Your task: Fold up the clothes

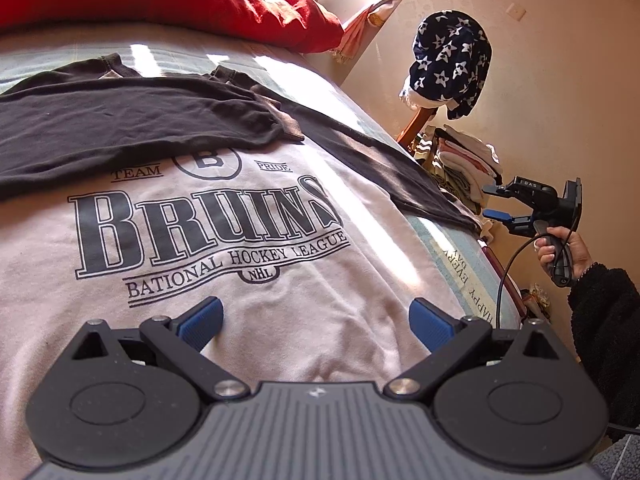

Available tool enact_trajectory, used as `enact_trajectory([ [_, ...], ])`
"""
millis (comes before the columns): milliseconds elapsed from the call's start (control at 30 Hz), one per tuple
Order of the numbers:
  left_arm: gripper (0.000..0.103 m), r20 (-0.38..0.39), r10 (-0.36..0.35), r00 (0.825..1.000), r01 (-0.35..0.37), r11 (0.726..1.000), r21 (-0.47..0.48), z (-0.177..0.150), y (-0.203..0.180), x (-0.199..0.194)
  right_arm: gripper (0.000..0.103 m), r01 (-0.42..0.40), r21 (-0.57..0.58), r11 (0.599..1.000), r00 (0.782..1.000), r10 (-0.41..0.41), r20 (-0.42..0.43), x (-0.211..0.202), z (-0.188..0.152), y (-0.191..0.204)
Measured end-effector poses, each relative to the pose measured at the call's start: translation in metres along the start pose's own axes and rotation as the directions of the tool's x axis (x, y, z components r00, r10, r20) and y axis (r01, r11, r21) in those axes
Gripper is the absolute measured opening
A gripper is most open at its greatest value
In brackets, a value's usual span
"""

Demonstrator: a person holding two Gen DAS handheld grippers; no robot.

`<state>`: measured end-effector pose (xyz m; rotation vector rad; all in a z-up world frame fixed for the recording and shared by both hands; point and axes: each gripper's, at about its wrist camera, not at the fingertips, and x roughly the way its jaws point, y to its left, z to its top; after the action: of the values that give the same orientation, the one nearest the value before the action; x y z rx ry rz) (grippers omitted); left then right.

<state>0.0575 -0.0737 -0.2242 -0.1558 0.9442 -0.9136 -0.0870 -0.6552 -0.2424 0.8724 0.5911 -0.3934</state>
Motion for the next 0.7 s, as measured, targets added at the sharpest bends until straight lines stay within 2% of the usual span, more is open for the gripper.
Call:
enact_trajectory([
  [133, 0.099, -0.007, 0.008, 1.000, -0.008, 1.000, 0.000, -0.001, 0.001, 0.003, 0.062, 0.034, 0.084, 0.996, 0.999, -0.033, -0.019, 0.011, -0.008, -0.027],
  [233, 0.099, -0.011, 0.014, 1.000, -0.014, 1.000, 0.000, -0.001, 0.002, 0.005, 0.062, 0.025, 0.168, 0.985, 1.000, -0.025, -0.003, 0.016, -0.014, -0.048],
  [700, 0.099, -0.019, 0.022, 1.000, -0.022, 1.000, 0.000, -0.002, 0.004, 0.010, 0.062, -0.001, 0.244, 0.970, 0.991, -0.031, 0.128, 0.041, 0.001, -0.072],
])
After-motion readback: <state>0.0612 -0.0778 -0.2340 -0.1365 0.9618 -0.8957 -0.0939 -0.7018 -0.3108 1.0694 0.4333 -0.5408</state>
